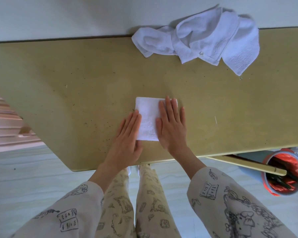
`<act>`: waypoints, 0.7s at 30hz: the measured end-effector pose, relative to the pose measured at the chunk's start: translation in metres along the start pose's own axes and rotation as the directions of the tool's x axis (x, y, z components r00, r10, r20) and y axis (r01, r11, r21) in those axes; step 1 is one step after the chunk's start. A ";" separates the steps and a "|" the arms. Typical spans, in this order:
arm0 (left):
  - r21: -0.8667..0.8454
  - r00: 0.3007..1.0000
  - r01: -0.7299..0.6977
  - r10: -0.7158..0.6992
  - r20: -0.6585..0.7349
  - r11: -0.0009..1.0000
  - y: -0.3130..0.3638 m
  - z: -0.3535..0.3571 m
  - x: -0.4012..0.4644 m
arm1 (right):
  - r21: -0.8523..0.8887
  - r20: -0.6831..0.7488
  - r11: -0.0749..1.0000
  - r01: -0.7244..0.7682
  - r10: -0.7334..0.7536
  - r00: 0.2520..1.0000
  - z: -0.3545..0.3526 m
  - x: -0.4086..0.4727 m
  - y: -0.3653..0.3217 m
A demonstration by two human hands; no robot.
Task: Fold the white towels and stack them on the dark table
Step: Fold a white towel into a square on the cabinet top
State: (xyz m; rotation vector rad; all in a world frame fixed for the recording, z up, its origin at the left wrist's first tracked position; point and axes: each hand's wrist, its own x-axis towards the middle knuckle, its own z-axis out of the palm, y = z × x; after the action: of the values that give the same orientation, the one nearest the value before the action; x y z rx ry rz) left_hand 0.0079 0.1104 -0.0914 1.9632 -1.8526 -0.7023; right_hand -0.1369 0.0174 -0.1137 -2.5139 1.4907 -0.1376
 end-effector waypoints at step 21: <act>0.371 0.975 0.159 -0.204 0.084 0.915 -0.014 -0.006 0.009 | -0.039 -0.011 0.999 -0.012 0.011 1.000 -0.003 0.001 -0.003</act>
State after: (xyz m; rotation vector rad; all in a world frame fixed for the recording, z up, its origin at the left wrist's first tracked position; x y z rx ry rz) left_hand 0.0229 0.1026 -0.0951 2.4000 -2.0052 -0.5726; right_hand -0.1347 0.0171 -0.1098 -2.5389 1.5262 -0.1212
